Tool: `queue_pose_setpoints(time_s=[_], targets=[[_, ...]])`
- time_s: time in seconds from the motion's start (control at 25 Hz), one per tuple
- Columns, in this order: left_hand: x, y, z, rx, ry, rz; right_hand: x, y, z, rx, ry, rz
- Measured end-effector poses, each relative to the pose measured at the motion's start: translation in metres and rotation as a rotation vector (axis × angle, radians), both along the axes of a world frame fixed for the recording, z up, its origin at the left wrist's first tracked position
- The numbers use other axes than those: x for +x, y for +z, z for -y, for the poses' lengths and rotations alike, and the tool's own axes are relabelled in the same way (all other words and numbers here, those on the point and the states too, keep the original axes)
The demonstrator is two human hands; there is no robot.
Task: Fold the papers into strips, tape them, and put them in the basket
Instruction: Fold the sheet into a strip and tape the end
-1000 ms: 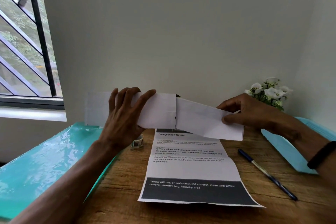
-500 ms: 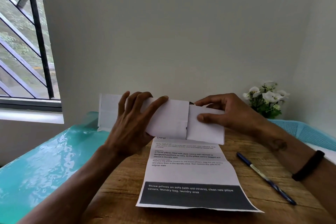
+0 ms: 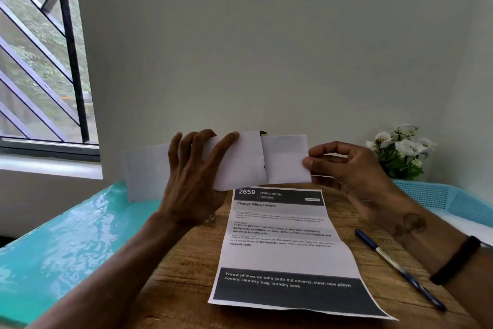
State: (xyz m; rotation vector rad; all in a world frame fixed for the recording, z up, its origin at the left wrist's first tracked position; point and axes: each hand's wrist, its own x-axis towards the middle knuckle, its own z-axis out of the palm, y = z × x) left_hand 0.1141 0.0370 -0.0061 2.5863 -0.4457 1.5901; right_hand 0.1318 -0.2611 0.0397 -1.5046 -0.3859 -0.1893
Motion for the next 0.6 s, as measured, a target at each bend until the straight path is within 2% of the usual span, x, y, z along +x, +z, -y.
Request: queue_pose_setpoints(time_s=[0.28,0.6], targets=[[-0.007,0.001,0.010,0.040,-0.014,-0.024,-0.009,-0.005,-0.016,-0.003,0.033,0.022],[-0.009,0.001,0.018,0.080,-0.027,0.004,-0.027,-0.011,-0.033,-0.179,-0.038,0.197]])
